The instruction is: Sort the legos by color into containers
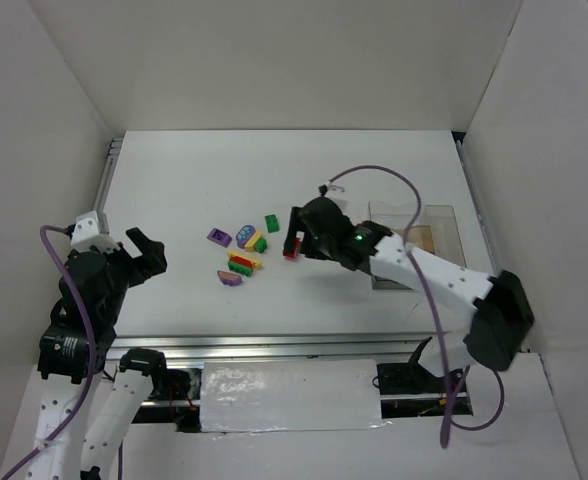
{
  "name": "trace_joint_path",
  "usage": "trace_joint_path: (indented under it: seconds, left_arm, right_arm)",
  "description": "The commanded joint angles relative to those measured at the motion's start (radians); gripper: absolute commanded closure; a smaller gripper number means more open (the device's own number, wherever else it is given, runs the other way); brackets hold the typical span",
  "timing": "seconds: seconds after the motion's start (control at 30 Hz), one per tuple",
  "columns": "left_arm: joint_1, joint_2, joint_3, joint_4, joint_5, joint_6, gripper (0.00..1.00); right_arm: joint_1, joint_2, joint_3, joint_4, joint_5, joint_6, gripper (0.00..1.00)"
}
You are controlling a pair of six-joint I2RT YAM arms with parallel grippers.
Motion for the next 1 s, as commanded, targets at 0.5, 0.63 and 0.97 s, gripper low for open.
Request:
trace_joint_path:
  seconds: [0.5, 0.63, 0.97]
  left_arm:
    - [-0.01, 0.033, -0.003, 0.055, 0.036, 0.011, 0.01]
    - [-0.01, 0.033, -0.005, 0.058, 0.043, 0.012, 0.01]
    - [-0.01, 0.044, -0.005, 0.063, 0.062, 0.02, 0.01]
  right_arm:
    - [0.027, 0.672, 0.491, -0.163, 0.271, 0.088, 0.17]
    - [0.011, 0.692, 0.463, -0.111, 0.235, 0.078, 0.22]
    - [-0.018, 0.752, 0.48, -0.079, 0.175, 0.034, 0.37]
